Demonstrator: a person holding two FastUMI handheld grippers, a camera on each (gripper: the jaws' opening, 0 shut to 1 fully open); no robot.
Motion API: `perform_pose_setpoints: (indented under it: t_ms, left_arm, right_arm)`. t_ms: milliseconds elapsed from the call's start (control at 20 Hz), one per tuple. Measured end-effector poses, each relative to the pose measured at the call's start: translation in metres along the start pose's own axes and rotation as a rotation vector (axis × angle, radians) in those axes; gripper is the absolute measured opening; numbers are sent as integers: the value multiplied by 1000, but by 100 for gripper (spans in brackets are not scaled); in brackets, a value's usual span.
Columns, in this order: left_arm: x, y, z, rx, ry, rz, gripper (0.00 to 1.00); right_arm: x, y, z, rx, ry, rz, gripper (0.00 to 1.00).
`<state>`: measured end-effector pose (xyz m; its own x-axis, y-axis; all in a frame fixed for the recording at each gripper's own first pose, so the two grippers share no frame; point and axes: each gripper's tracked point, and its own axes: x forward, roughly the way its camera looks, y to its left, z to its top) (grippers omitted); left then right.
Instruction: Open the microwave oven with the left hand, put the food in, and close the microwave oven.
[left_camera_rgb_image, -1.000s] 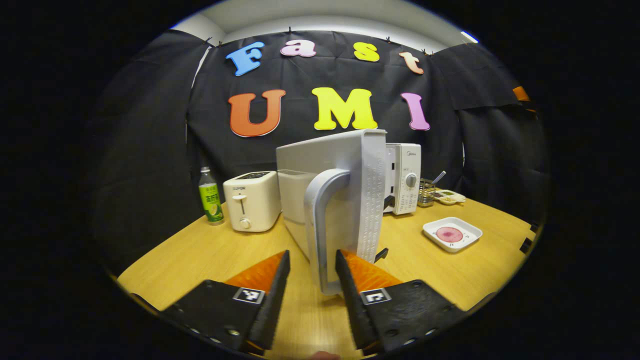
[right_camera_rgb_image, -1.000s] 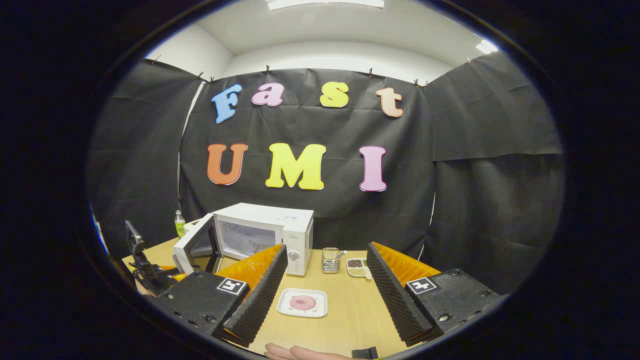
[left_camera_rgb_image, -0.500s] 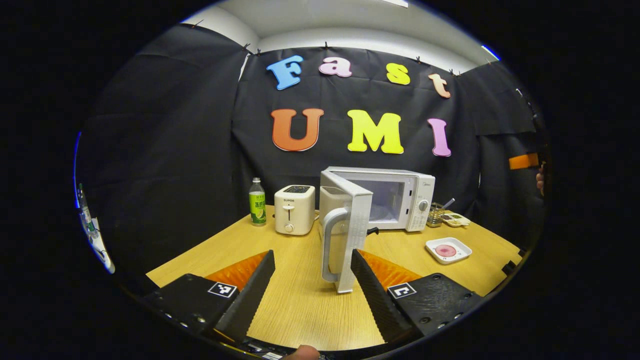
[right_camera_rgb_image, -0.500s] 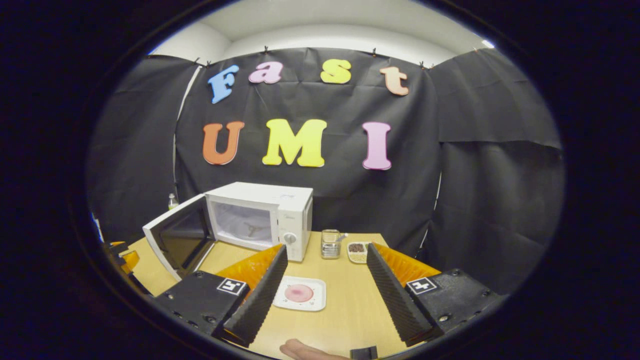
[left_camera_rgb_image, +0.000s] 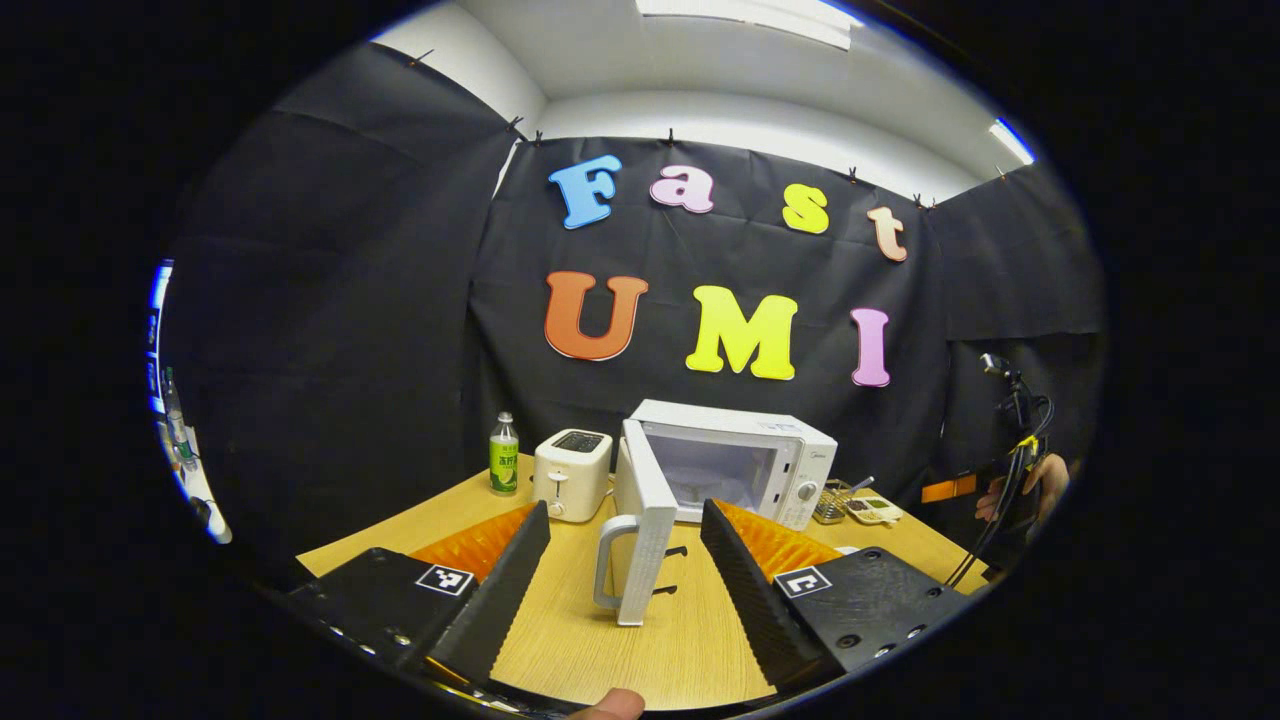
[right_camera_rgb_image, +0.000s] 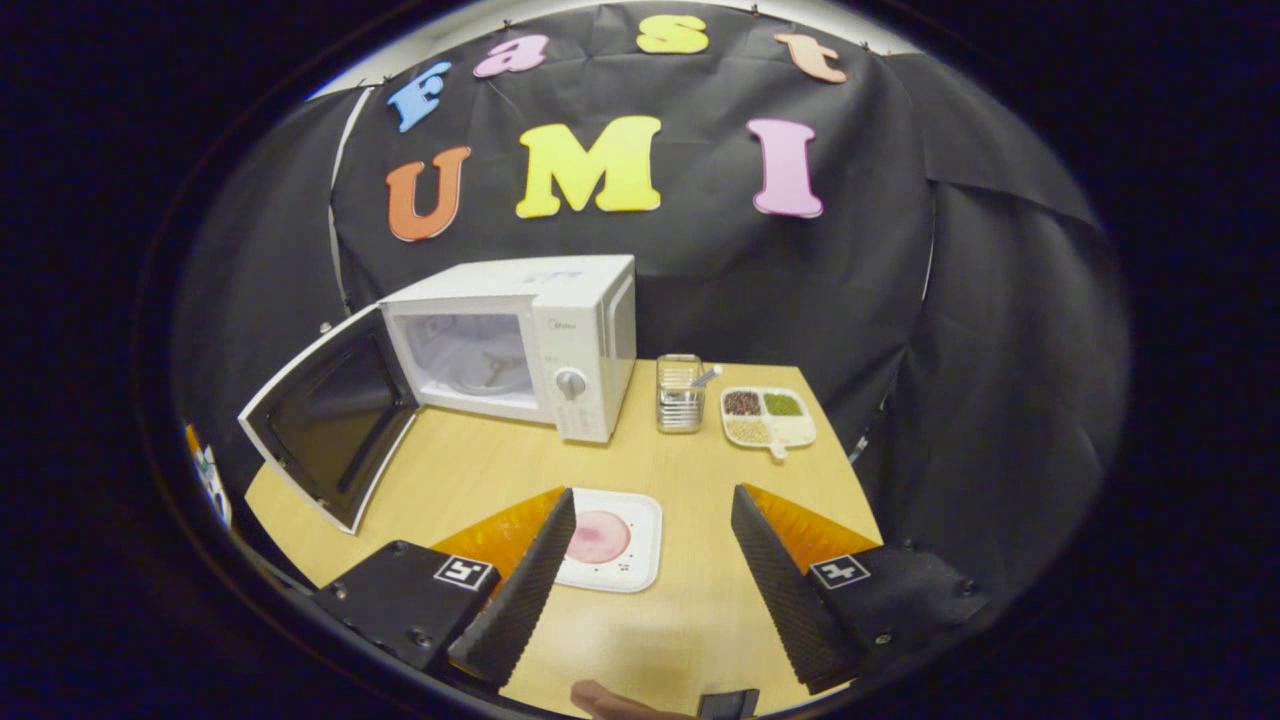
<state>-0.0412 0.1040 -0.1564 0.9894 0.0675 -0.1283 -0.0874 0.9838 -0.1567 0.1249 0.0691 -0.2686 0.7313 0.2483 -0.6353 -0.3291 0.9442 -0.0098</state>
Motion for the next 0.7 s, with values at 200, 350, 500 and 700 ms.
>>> perform_pose_setpoints:
  t_ms: [200,350,500,700]
  left_arm:
    - [-3,-13,23,-15,-10,12,93]
    - [-2,-28,47,-7,-49,0,93]
    - [3,-35,65,40,-77,30,93]
    - [11,-60,79,52,-102,21,93]
  right_arm:
    - [45,-16,-30,55,194,31,98]
    - [74,-20,-43,62,278,70,95]
    - [100,-19,-55,73,357,110,95]
    - [130,-12,-80,93,473,171,91]
